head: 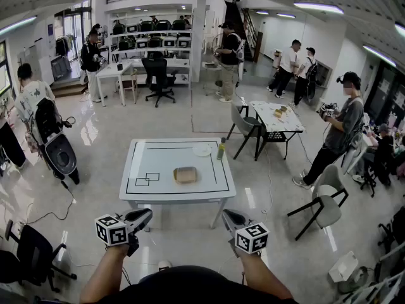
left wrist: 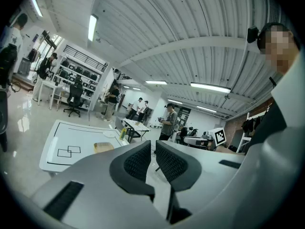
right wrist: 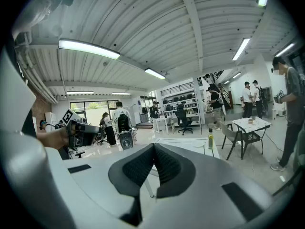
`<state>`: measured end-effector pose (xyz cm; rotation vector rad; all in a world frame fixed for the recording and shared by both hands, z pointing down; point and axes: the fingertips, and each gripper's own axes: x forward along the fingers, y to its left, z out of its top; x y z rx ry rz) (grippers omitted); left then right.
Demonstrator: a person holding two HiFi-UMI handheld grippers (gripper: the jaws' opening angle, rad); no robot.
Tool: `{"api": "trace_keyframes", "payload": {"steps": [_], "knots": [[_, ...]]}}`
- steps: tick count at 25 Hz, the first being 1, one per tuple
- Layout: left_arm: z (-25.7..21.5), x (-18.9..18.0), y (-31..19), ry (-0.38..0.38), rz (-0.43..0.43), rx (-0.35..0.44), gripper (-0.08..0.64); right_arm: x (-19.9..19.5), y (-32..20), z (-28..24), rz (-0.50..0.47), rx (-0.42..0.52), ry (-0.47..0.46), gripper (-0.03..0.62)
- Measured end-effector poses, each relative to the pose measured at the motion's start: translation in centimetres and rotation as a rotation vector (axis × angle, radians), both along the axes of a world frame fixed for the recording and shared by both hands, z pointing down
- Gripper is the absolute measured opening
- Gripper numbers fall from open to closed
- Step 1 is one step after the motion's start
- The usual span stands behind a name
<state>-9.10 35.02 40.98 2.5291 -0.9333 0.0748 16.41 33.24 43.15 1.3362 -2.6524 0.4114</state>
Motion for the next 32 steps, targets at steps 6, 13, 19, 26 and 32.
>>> {"api": "trace_keyframes", "payload": {"steps": [6,13,19,26,32], "knots": [[0.4,-1.4,-0.3,-0.023,-0.012,-0.003,0.051,-1.3,-0.4,-0.2,-0.007,0.009,0.018,0.015],[0.8,-1.5,-0.8,-0.035,-0.017,-0.003,0.051,-1.7,-1.4,-0.7,-0.014,0.033,0.069,0.015],[1.3,-1.7,-2.0,-0.043,-0.016,-0.005,0.051,-2.0,-2.5,0.0,0.001,0.019,0.049,0.015],[2.6,-2.4,-3.6,-0.038,-0.005,-0.029,0.051,-2.6,-4.3,1.1,0.012,0.006,0.033,0.014],[3.1,-3.8,-5.1,-0.038,-0.007,-0.038,0.051,-3.7,-5.9,1.4,0.019,-0.003,0.038,0.014]]}}
